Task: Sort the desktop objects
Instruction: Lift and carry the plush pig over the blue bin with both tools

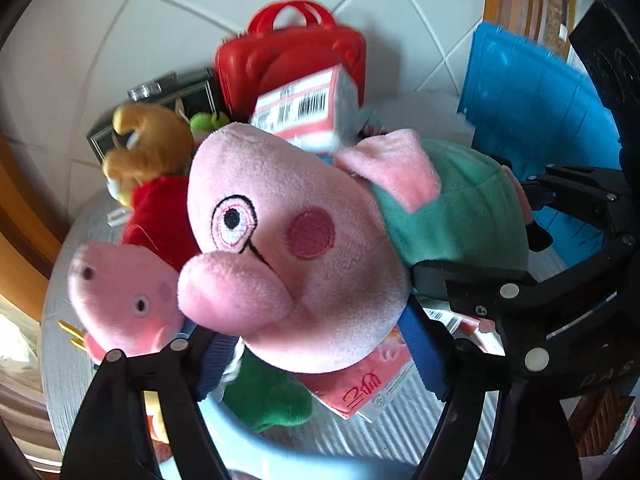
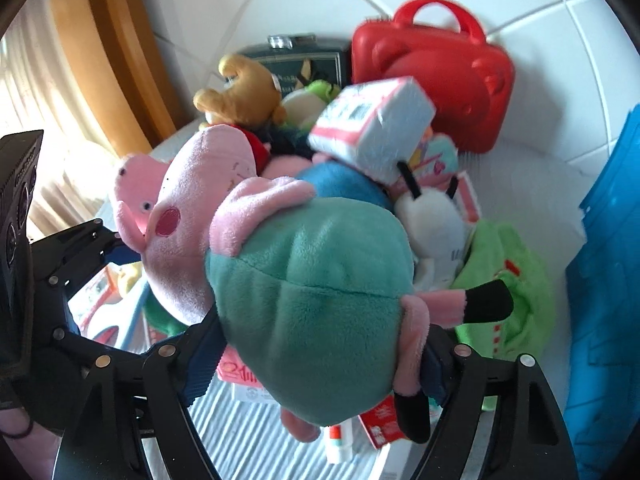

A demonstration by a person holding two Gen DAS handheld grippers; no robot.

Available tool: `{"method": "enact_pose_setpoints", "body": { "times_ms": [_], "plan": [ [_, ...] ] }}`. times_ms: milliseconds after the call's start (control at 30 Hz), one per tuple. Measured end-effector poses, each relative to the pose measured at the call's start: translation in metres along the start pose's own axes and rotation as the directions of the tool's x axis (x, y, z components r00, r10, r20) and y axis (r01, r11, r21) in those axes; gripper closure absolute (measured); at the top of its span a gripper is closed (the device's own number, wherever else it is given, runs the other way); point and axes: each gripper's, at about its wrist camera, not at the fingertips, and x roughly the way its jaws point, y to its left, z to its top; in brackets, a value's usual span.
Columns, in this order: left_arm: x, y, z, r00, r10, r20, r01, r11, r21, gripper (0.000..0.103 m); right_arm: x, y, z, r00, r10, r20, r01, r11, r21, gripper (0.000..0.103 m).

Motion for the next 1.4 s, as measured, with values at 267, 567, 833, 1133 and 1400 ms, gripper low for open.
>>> {"method": "enact_pose_setpoints", "body": {
  "times_ms": [267,567,833,1133,1400],
  "plan": [
    [-0.055,-0.031,0.013,0.993,0.014,0.114,-0.015,1.000,0.007,0.027,-0.068,0.002,-0.002,0.993,-0.029,0.111,0.033,0.999,-0.038,0.021],
    [-0.094,-0.098,0.041,0.974,-0.033,0.223,0.016,0.997,0.080,0.026,-0.147,-0.037,-0.020,0.970,-0.114,0.216,0.118,0.993,-0.006,0.021],
    [-0.111,-0.187,0.076,0.946,-0.140,0.292,0.086,0.978,0.189,0.026,-0.215,-0.096,-0.047,0.931,-0.240,0.275,0.228,0.971,0.077,0.021],
    [-0.115,-0.312,0.126,0.910,-0.260,0.324,0.151,0.933,0.326,0.026,-0.290,-0.187,-0.083,0.872,-0.384,0.303,0.334,0.920,0.206,0.021],
    [-0.092,-0.415,0.156,0.904,-0.327,0.276,0.203,0.896,0.395,0.026,-0.327,-0.278,-0.116,0.856,-0.447,0.259,0.375,0.883,0.283,0.020]
  ]
}}
